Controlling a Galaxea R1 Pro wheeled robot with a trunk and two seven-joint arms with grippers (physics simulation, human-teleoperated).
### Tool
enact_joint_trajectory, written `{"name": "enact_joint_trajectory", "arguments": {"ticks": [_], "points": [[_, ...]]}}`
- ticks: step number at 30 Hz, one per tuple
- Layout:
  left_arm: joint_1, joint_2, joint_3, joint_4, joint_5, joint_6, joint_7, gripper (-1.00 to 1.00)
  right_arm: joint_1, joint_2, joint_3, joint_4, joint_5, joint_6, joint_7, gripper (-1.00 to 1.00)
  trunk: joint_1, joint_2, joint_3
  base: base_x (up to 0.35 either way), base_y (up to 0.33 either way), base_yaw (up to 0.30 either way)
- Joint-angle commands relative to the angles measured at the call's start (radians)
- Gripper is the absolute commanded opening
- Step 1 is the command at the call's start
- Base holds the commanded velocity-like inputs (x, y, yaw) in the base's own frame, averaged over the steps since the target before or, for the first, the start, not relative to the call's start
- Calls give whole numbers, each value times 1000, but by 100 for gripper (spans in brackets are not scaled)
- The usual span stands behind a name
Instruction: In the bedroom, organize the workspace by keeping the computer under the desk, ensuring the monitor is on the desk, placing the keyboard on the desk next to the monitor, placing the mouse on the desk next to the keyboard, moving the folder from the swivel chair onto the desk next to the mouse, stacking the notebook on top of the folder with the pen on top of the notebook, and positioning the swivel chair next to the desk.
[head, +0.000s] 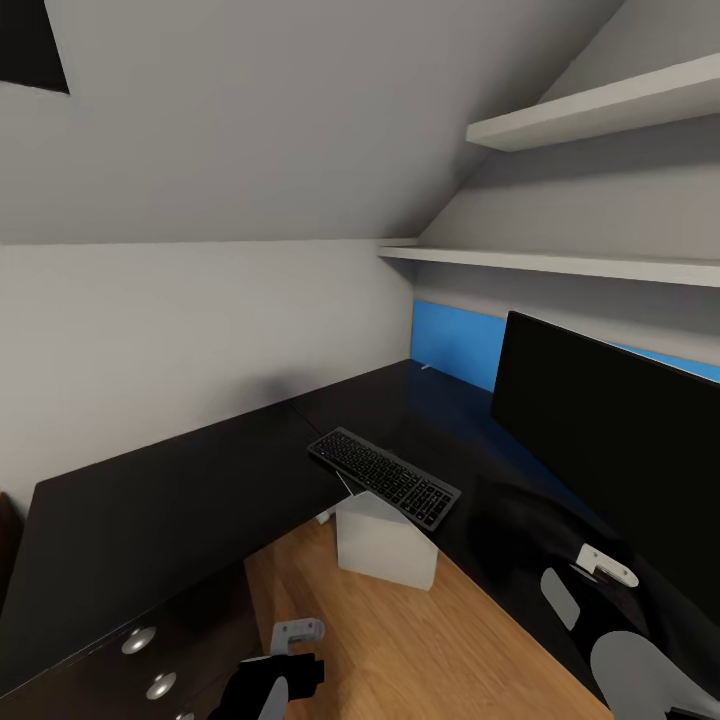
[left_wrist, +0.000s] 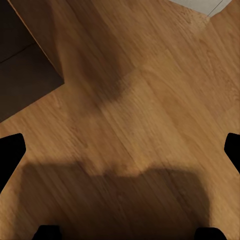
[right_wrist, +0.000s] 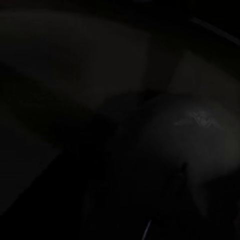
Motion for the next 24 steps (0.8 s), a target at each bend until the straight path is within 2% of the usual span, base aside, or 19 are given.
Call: {"name": "enact_joint_trajectory", "arguments": {"ticks": [1,15,21,24], "points": [[-1,0,-2,-1,10,3,9,100,0,0,-5,2,-34,4,2,-100,0,0,-1,0,0,0],[-1,0,-2,-2,11,3,12,100,0,0,-5,-1,-34,3,3,-100,0,0,-1,0,0,0],[-1,0,-2,-2,11,3,12,100,1,0,-5,-1,-34,3,4,-100,-23,42,17,0,0,0],[-1,0,-2,-2,11,3,13,100,1,1,-4,-1,-34,1,4,-100,-23,42,17,0,0,0]]}}
